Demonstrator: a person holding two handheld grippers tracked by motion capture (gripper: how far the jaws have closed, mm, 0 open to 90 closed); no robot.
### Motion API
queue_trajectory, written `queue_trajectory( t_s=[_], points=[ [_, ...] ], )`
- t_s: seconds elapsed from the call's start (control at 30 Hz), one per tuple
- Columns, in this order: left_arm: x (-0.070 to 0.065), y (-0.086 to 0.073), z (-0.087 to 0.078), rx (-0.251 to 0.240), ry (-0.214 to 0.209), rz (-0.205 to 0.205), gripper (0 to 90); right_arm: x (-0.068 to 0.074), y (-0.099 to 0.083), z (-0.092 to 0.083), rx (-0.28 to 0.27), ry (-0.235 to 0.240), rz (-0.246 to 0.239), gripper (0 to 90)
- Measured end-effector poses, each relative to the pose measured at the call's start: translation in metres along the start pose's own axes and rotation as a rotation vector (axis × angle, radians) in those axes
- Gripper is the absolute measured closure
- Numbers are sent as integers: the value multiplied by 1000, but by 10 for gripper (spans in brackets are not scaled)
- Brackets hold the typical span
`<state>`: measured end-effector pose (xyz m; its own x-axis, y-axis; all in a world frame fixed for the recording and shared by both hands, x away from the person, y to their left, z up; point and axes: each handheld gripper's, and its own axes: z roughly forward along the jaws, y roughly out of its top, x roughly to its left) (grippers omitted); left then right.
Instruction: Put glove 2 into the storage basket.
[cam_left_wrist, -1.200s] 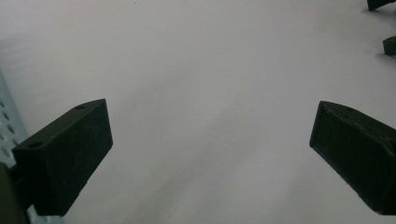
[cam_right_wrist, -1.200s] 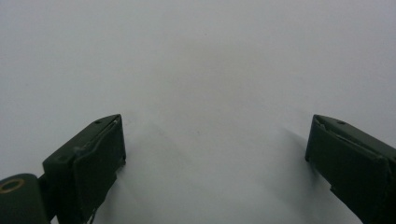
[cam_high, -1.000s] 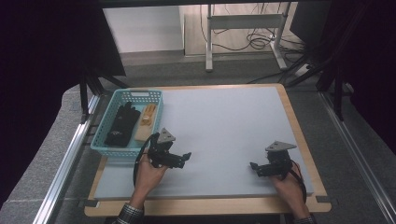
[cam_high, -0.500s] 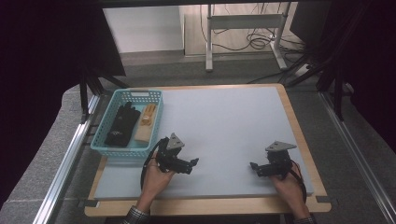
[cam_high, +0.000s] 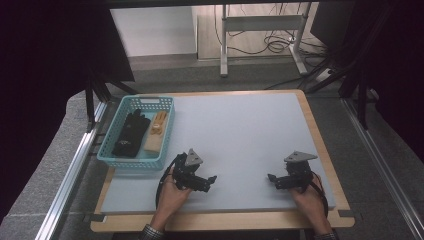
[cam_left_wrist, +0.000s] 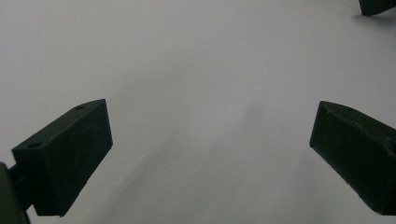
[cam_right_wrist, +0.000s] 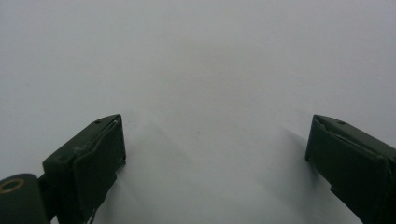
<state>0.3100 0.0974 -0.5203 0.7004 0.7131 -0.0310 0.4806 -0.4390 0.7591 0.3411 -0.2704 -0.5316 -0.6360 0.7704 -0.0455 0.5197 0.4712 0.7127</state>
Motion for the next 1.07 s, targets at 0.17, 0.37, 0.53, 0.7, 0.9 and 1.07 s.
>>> queue_trajectory(
  t_s=[0.17, 0.37, 0.53, 0.7, 0.9, 1.07],
  points=[
    [-2, -4, 5, 12, -11, 4, 0, 0, 0, 0, 1, 0, 1, 47],
    [-3, -9, 12, 36, -7, 7, 0, 0, 0, 0, 1, -1, -3, 47],
    [-4, -13, 17, 63, 7, 3, 0, 0, 0, 0, 1, -1, -3, 47],
    [-3, -15, 21, 92, 18, -8, 0, 0, 0, 0, 1, -1, -3, 47],
    [-1, -15, 22, 102, 13, -23, 0, 0, 0, 0, 0, -1, -4, 47],
    [-2, -15, 23, 106, 15, -24, 0, 0, 0, 0, 3, -2, 0, 47]
  ],
)
